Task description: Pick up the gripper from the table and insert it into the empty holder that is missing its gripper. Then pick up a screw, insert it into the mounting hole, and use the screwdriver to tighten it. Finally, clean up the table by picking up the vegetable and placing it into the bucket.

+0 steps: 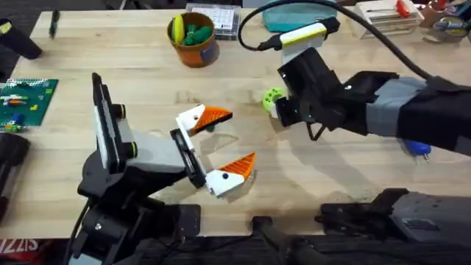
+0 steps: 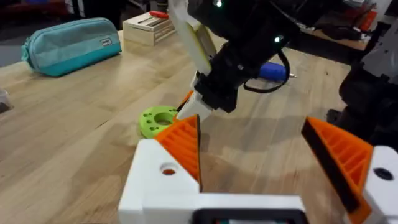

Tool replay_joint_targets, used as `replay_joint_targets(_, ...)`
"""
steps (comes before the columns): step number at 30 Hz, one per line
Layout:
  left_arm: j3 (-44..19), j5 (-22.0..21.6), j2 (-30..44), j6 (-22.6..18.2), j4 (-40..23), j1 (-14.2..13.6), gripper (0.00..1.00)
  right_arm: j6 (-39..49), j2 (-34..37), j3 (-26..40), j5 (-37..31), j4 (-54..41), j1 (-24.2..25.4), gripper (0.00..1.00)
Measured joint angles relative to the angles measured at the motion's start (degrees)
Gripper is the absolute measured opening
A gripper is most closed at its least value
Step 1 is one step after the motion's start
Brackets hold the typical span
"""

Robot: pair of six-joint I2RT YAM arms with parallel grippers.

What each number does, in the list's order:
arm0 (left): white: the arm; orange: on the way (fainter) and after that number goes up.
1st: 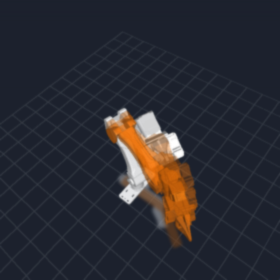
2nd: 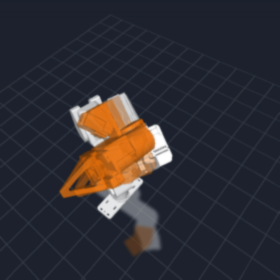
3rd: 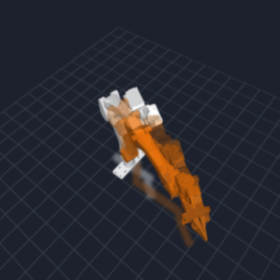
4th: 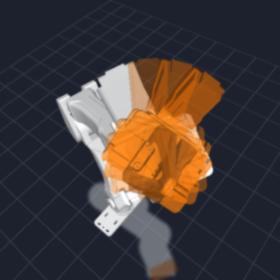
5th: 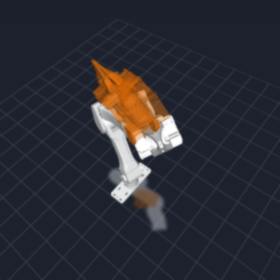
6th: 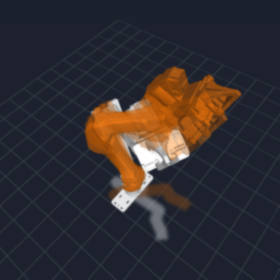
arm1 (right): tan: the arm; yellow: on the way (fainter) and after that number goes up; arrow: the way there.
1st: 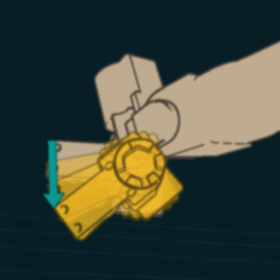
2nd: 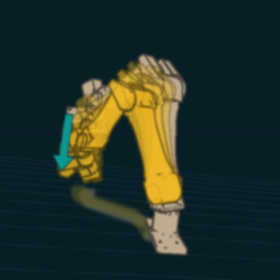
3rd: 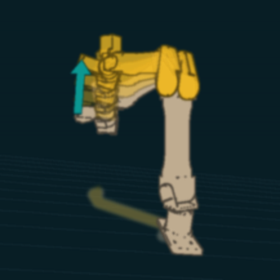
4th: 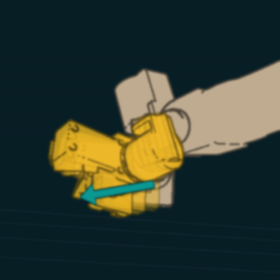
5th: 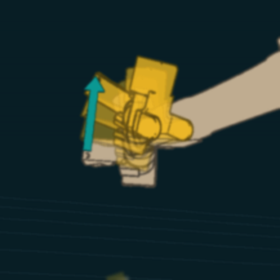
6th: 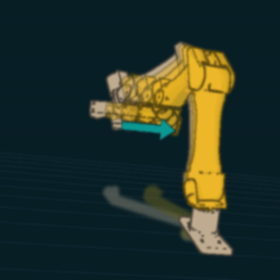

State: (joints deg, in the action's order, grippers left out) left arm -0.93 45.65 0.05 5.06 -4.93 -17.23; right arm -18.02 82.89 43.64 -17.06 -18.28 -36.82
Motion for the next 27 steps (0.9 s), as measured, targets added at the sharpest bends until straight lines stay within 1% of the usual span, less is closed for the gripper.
replay_joint_targets(21, 0.0, 0.0, 0.0, 0.0, 0.0, 0.0, 0.986, 0.0, 0.0, 0.0, 0.0, 0.0, 0.0, 0.270)
replay_joint_targets(22, 0.0, 0.0, 0.0, 0.0, 0.0, 0.0, 0.986, 0.2, 0.0, 0.0, 0.1, 0.0, 0.0, 0.196)
replay_joint_targets(23, 0.0, 0.0, 0.0, 0.0, 0.0, 0.0, 0.986, 0.0, 0.0, 0.0, 0.2, 0.1, 0.0, 0.050)
replay_joint_targets(24, 0.0, 0.0, 0.0, 0.0, 0.0, 0.0, 0.986, 0.0, 0.0, 0.0, 0.2, 0.4, 0.0, 0.021)
replay_joint_targets(27, 0.0, 0.0, 0.0, 0.0, 0.0, 0.0, 0.986, 0.0, 0.0, 0.0, 0.2, 0.4, 0.0, 0.010)
